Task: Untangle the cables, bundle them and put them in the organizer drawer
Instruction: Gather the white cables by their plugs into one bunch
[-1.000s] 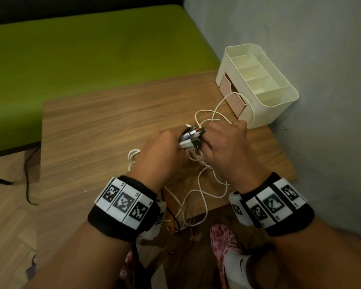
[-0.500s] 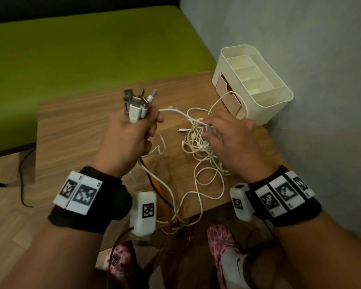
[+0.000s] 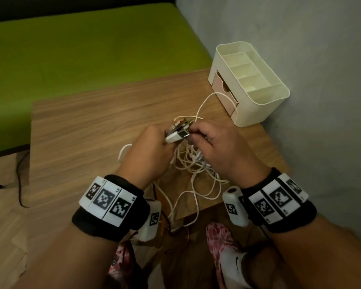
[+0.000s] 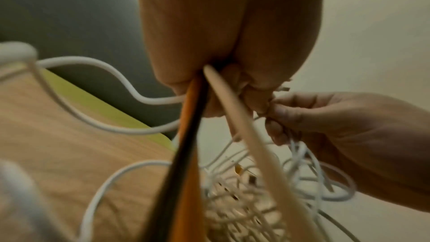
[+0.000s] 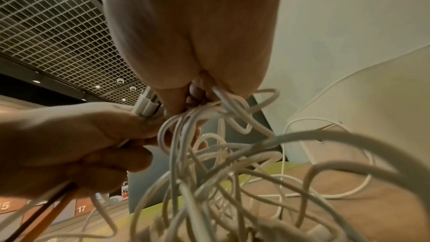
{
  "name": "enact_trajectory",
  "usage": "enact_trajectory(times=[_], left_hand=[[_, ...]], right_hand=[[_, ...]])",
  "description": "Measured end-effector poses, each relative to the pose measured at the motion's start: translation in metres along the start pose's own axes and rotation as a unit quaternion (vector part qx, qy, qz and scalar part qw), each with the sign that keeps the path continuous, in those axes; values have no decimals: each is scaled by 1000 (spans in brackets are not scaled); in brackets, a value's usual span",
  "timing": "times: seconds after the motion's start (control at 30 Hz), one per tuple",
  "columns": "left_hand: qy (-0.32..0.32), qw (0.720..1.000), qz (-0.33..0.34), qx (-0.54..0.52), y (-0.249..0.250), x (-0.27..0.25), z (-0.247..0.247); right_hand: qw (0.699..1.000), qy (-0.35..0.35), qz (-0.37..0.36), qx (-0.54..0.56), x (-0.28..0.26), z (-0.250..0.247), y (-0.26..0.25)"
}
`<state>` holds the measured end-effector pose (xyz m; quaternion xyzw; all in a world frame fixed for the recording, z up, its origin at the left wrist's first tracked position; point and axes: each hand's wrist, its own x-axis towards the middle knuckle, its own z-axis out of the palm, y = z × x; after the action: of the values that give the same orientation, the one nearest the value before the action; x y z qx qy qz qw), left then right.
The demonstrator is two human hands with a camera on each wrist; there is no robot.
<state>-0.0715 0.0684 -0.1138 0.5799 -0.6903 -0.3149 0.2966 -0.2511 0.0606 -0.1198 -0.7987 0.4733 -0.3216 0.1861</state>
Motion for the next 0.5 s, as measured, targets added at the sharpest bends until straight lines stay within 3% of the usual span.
enact_trajectory(times=[0.17, 0.27, 0.33, 0.43, 0.5], left_hand=[[-23, 999, 11, -32, 1, 2, -4], [-29, 982, -22, -183, 2, 1, -10], [-40, 933, -42, -355, 7, -2, -16], [-26, 830, -53, -554, 11, -7, -34], [-5, 805, -46, -592, 6, -7, -46]], right_hand=[[1000, 9, -9, 11, 0, -1, -4], [999, -31, 18, 17, 0, -2, -6], [994, -95, 63, 3, 0, -5, -4], [978, -157, 124, -63, 0, -11, 6], [964, -176, 136, -146, 1, -11, 12]])
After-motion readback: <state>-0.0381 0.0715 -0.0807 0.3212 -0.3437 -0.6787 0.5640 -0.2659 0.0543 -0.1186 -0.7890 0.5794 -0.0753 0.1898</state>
